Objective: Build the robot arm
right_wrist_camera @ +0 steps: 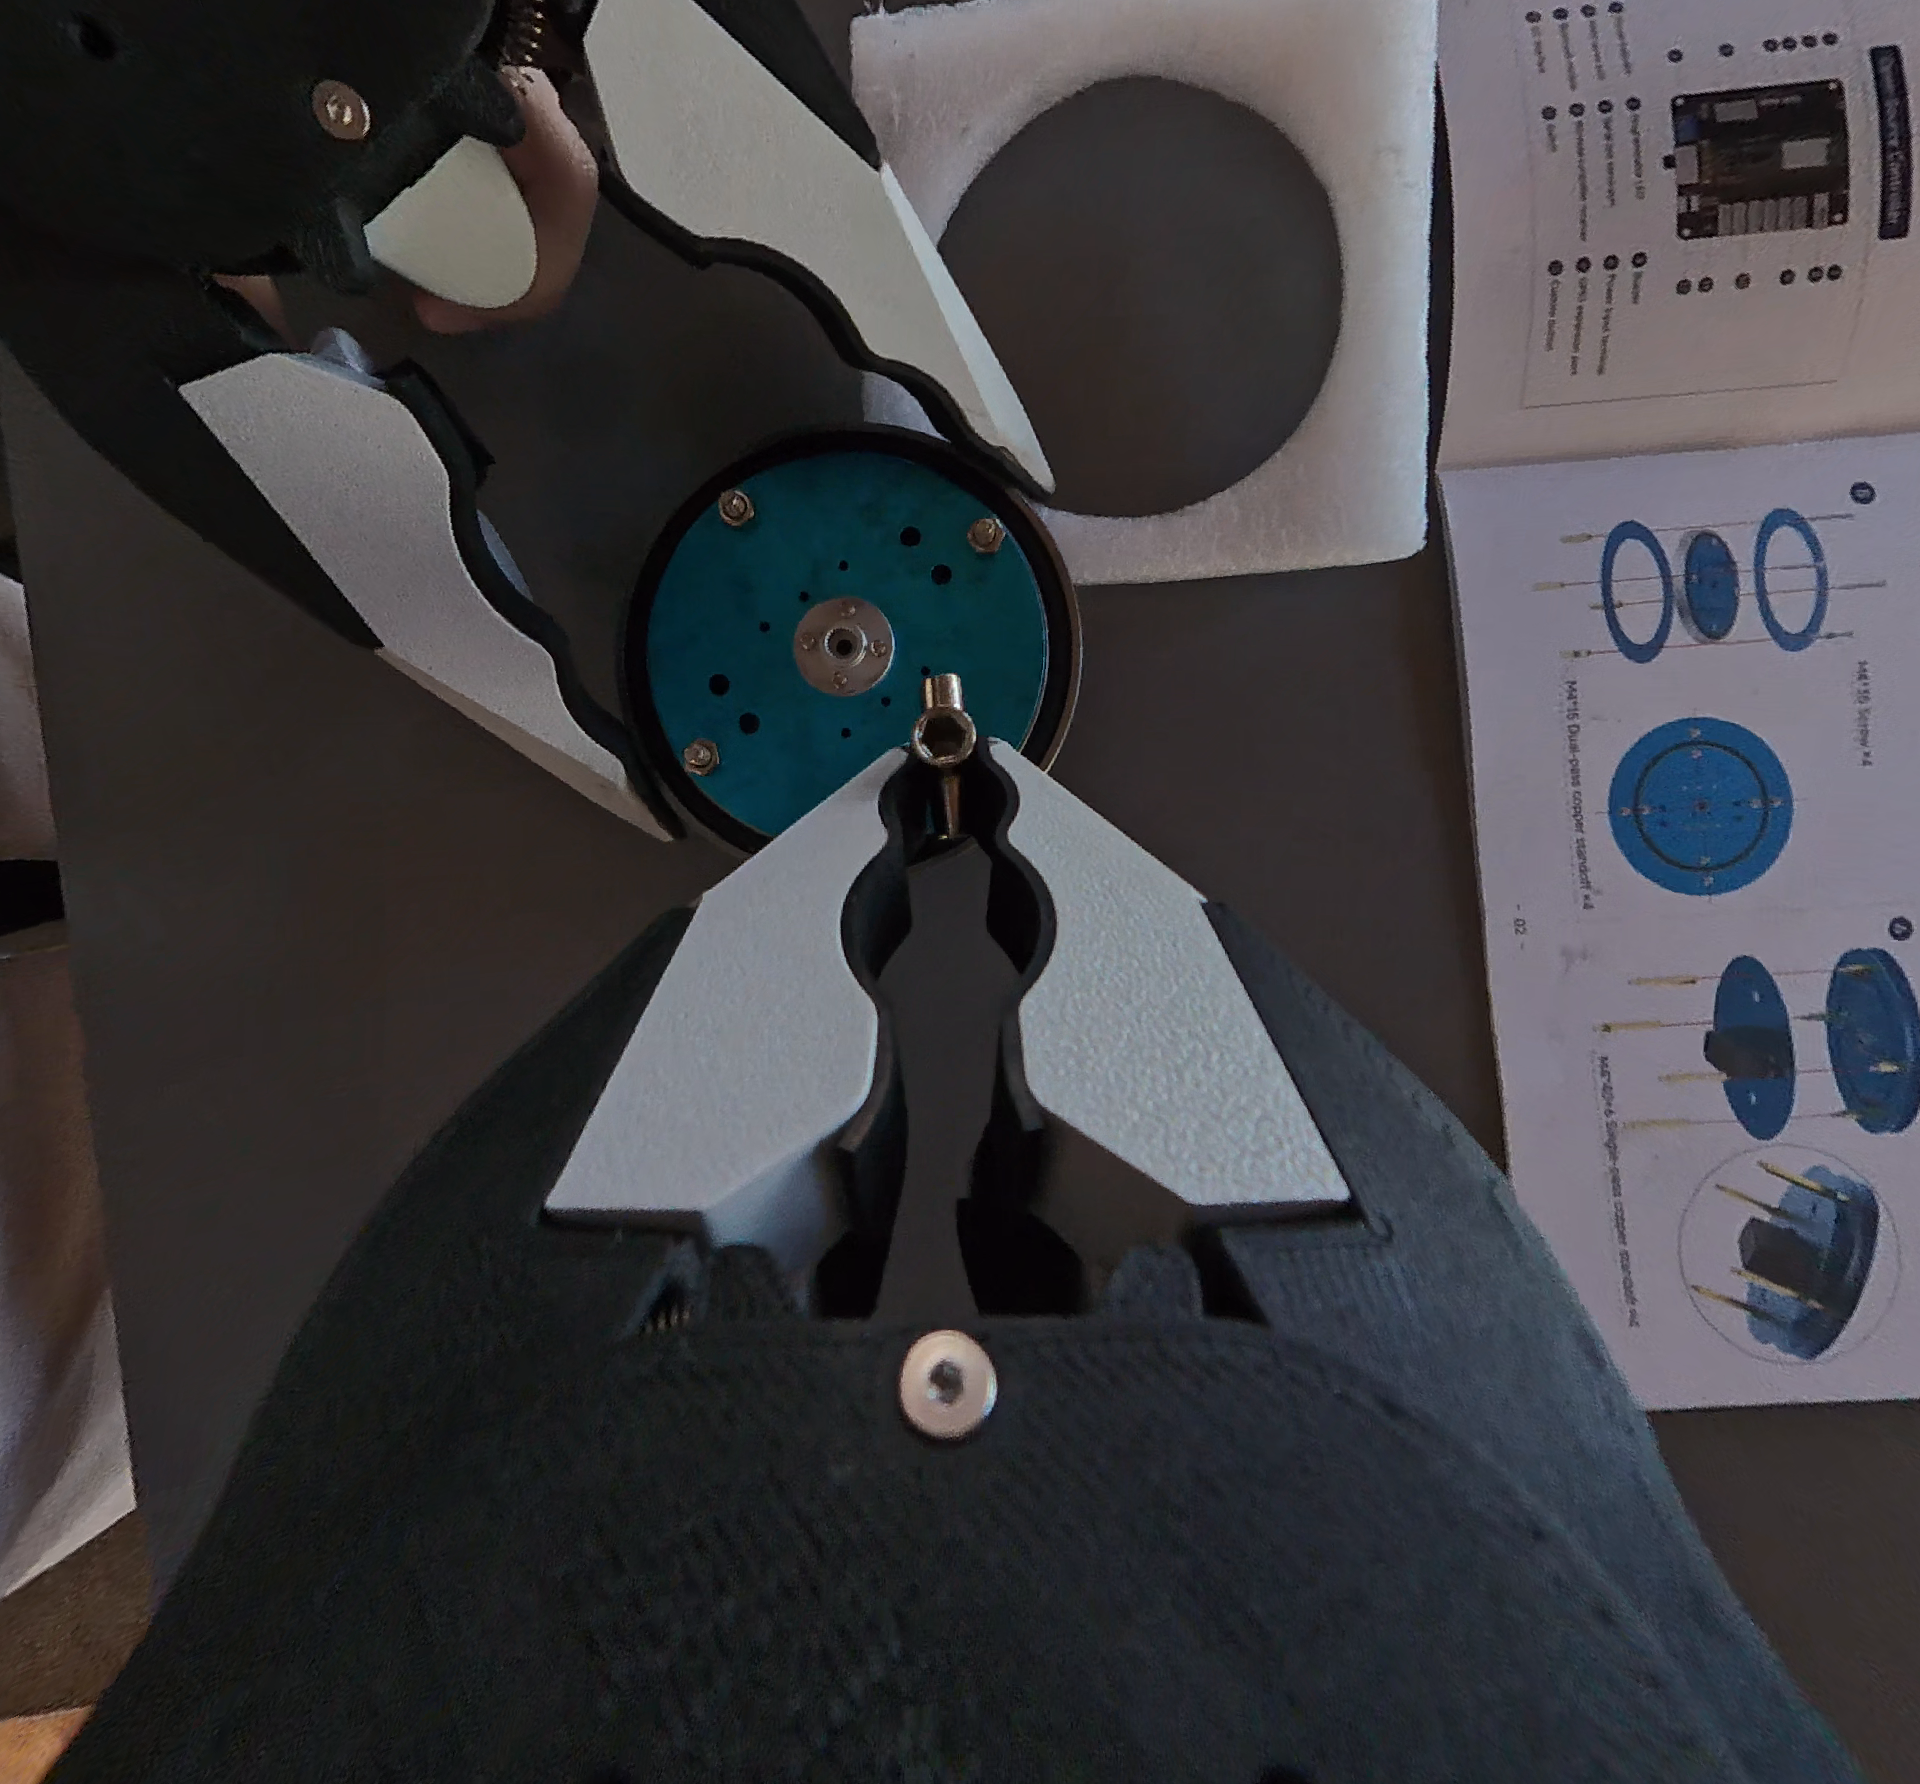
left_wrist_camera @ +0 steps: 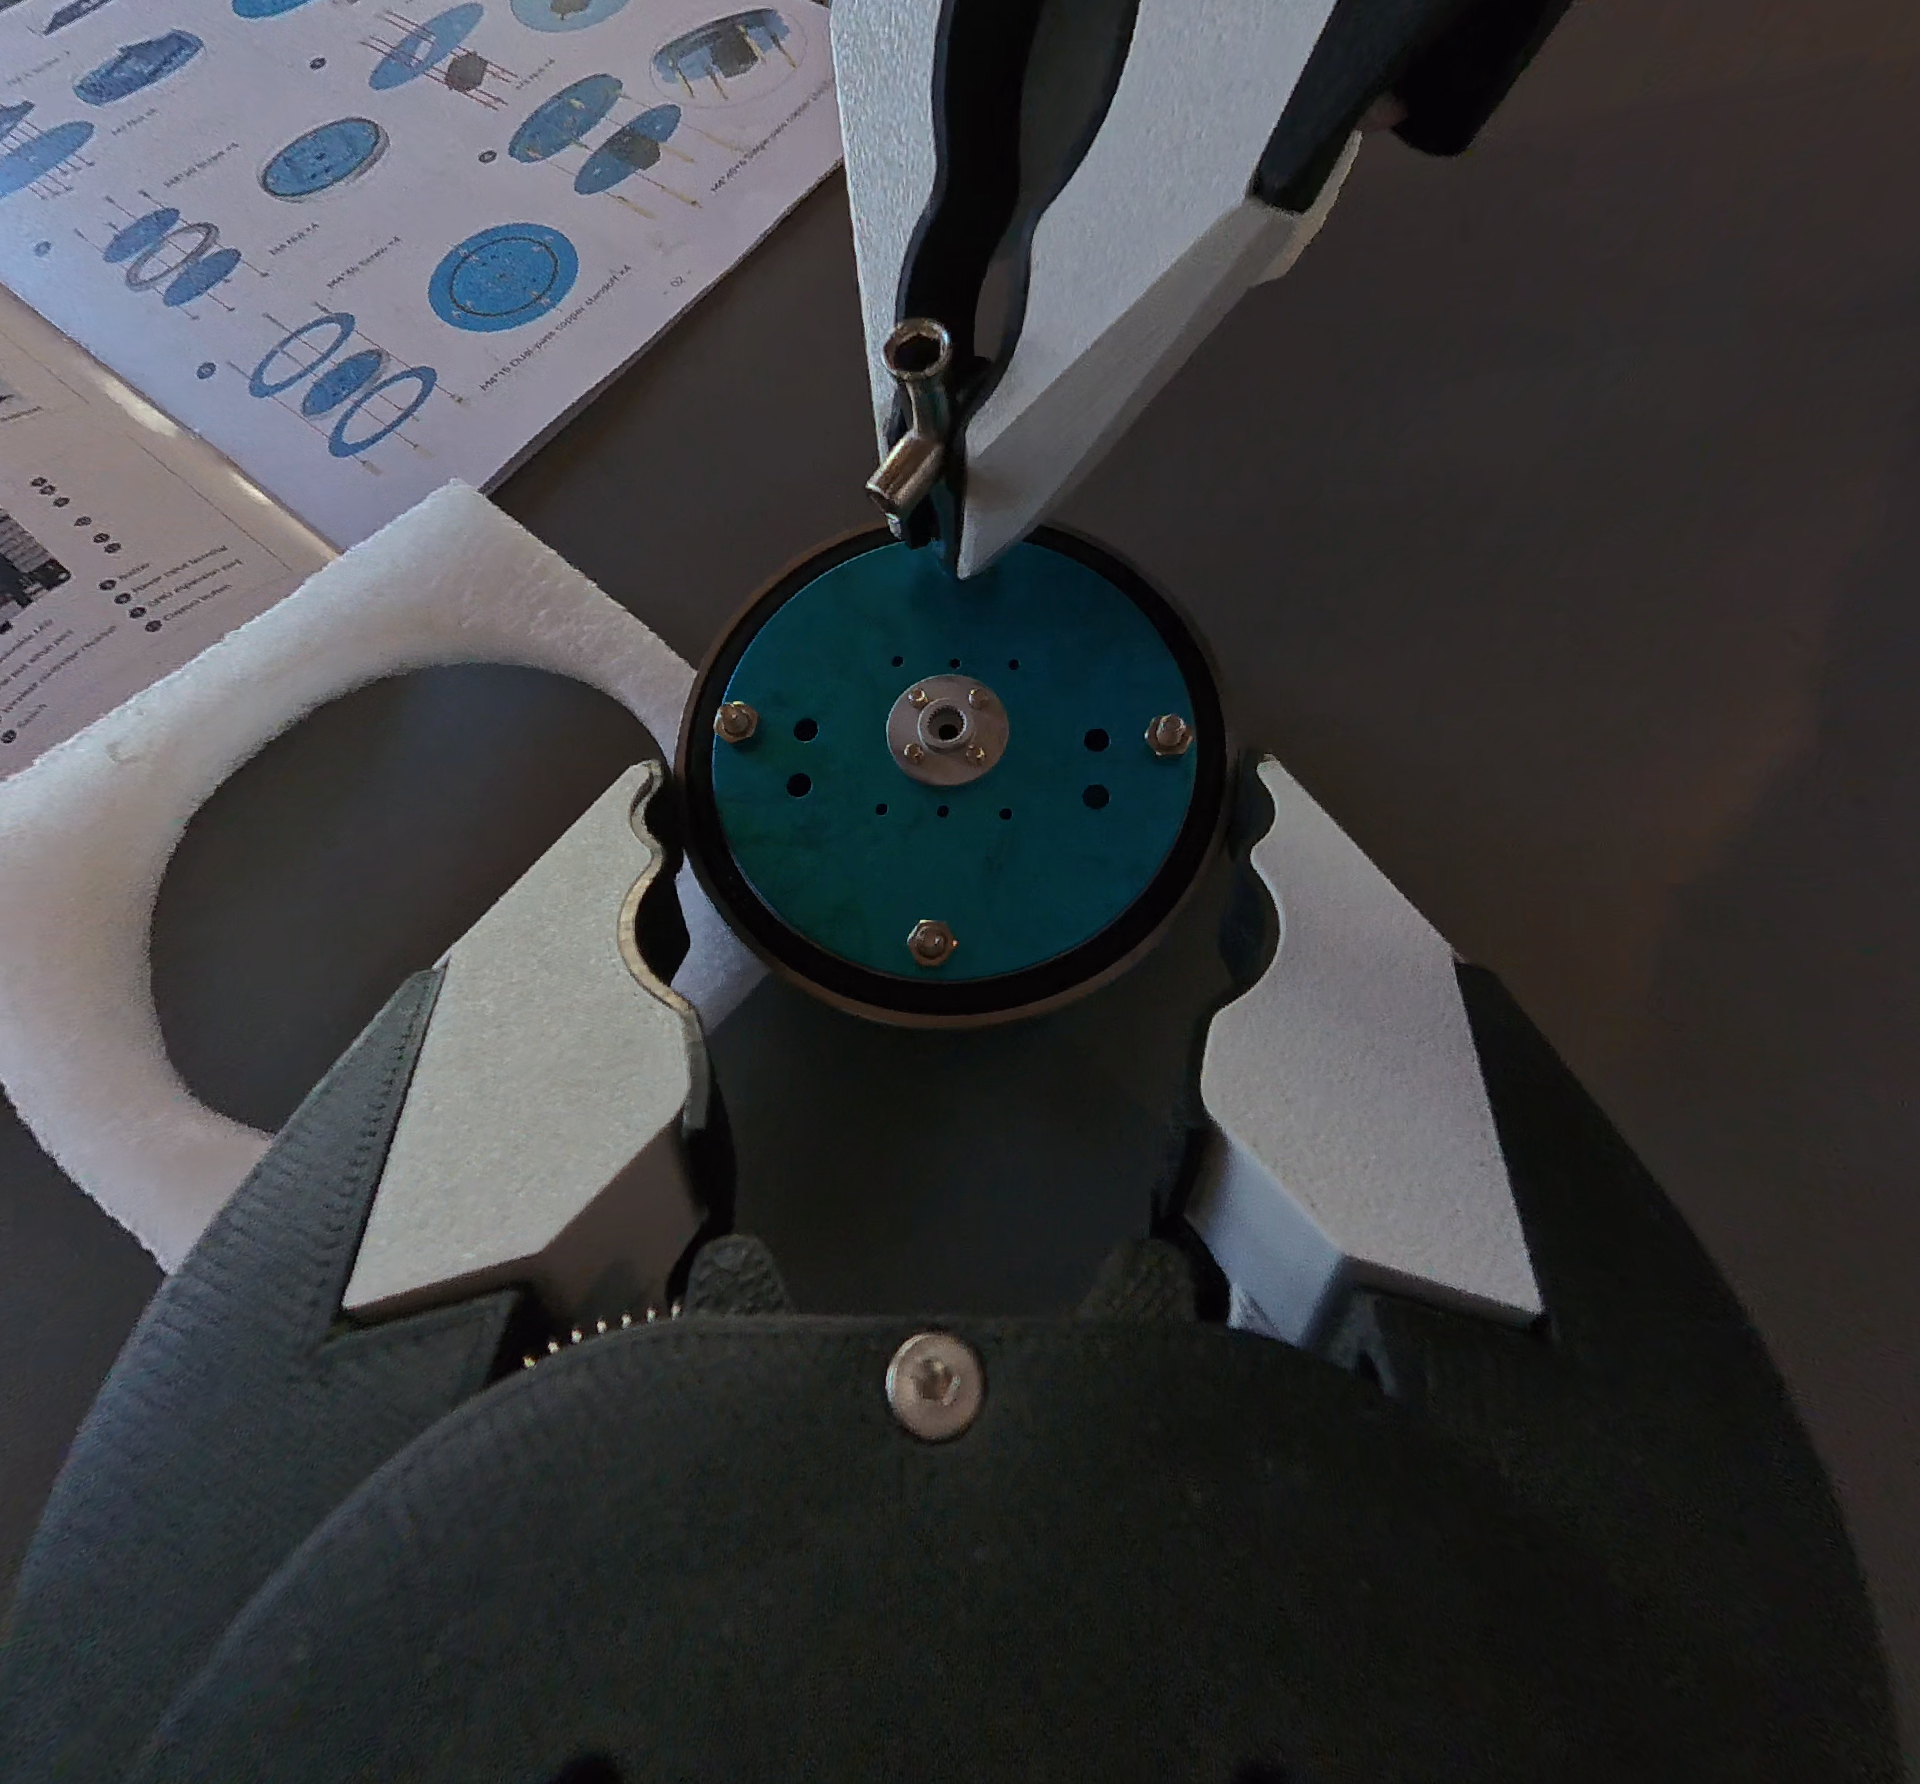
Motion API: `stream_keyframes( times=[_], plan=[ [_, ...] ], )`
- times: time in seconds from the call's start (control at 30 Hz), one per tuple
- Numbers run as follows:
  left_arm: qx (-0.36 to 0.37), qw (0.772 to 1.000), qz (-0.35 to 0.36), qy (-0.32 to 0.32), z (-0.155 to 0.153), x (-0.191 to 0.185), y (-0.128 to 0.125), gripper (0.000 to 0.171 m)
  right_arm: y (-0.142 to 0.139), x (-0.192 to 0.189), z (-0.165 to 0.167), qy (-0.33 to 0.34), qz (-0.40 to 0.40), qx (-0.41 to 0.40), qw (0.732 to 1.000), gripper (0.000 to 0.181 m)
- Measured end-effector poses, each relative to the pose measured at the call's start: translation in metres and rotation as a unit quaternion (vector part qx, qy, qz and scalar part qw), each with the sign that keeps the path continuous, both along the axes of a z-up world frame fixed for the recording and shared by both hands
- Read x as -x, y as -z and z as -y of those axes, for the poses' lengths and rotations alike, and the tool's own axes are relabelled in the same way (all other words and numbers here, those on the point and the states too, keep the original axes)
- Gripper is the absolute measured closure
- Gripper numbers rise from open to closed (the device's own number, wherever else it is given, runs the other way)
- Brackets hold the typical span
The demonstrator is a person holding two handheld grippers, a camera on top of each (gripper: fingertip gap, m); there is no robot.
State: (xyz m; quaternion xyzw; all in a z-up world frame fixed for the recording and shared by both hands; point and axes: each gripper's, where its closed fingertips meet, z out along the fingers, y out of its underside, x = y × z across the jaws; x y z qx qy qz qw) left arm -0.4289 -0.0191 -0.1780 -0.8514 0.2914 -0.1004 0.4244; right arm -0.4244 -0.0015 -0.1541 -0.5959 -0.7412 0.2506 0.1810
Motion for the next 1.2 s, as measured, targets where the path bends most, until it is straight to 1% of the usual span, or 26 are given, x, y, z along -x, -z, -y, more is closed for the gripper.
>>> stream_keyframes(
  times=[0.1, 0.17, 0.27, 0.3, 0.37, 0.43, 0.57, 0.6, 0.63, 0.67, 0.73, 0.77, 0.8, 0.83, 0.87, 0.93, 1.07, 1.13, 1.2],
  plan=[
    [-0.003, 1.000, -0.004, 0.000, 0.000, 0.000, 0.000, 0.066, -0.001, 0.001, 0.000, -0.001, -0.020, 0.010, 1.000, 0.174],
    [-0.004, 1.000, -0.003, 0.001, 0.002, 0.001, -0.001, 0.066, -0.010, 0.003, 0.001, -0.003, -0.053, 0.020, 0.998, 0.174],
    [-0.002, 1.000, 0.027, 0.000, 0.011, 0.004, -0.008, 0.070, -0.027, 0.000, -0.002, -0.001, -0.108, 0.031, 0.994, 0.174],
    [-0.008, 0.999, 0.036, 0.010, 0.016, 0.005, -0.013, 0.072, -0.029, -0.005, -0.003, -0.006, -0.118, 0.031, 0.992, 0.174],
    [-0.029, 0.999, 0.020, 0.027, 0.024, 0.014, -0.021, 0.074, -0.022, -0.022, -0.003, -0.020, -0.102, 0.037, 0.994, 0.174],
    [-0.031, 0.998, -0.003, 0.058, 0.032, 0.020, -0.023, 0.075, -0.008, -0.042, -0.011, -0.004, -0.060, 0.035, 0.998, 0.174],
    [-0.023, 0.994, -0.039, 0.097, 0.033, 0.025, -0.026, 0.076, -0.001, -0.072, -0.009, 0.010, -0.018, 0.087, 0.996, 0.174],
    [-0.026, 0.992, -0.054, 0.112, 0.033, 0.025, -0.027, 0.076, 0.000, -0.079, -0.006, 0.011, -0.001, 0.112, 0.994, 0.174],
    [-0.026, 0.989, -0.065, 0.130, 0.033, 0.024, -0.027, 0.076, 0.000, -0.085, 0.000, 0.011, 0.018, 0.156, 0.988, 0.174],
    [-0.018, 0.986, -0.069, 0.151, 0.034, 0.022, -0.028, 0.077, -0.001, -0.089, 0.006, 0.015, 0.038, 0.217, 0.975, 0.174],
    [0.006, 0.982, -0.054, 0.181, 0.034, 0.019, -0.028, 0.077, 0.000, -0.100, 0.018, 0.018, 0.105, 0.354, 0.929, 0.174],
    [0.010, 0.980, -0.048, 0.192, 0.031, 0.019, -0.029, 0.077, 0.003, -0.105, 0.020, 0.021, 0.139, 0.402, 0.905, 0.174],
    [0.011, 0.978, -0.044, 0.204, 0.029, 0.019, -0.030, 0.077, 0.009, -0.107, 0.019, 0.028, 0.161, 0.430, 0.888, 0.174],
    [0.015, 0.976, -0.048, 0.214, 0.027, 0.020, -0.028, 0.077, 0.015, -0.106, 0.017, 0.035, 0.170, 0.444, 0.879, 0.175],
    [0.019, 0.973, -0.055, 0.222, 0.026, 0.021, -0.025, 0.076, 0.019, -0.105, 0.015, 0.037, 0.171, 0.447, 0.877, 0.175],
    [0.023, 0.971, -0.055, 0.232, 0.023, 0.022, -0.020, 0.077, 0.026, -0.102, 0.013, 0.040, 0.165, 0.441, 0.881, 0.175],
    [0.022, 0.972, -0.033, 0.231, 0.018, 0.022, -0.016, 0.079, 0.024, -0.091, 0.017, 0.030, 0.120, 0.440, 0.889, 0.175],
    [0.018, 0.975, -0.027, 0.219, 0.014, 0.025, -0.013, 0.078, 0.024, -0.082, 0.015, 0.020, 0.084, 0.412, 0.907, 0.175],
    [0.003, 0.978, -0.028, 0.208, 0.012, 0.026, -0.015, 0.078, 0.015, -0.071, 0.014, 0.001, 0.031, 0.365, 0.930, 0.175]
  ],
)
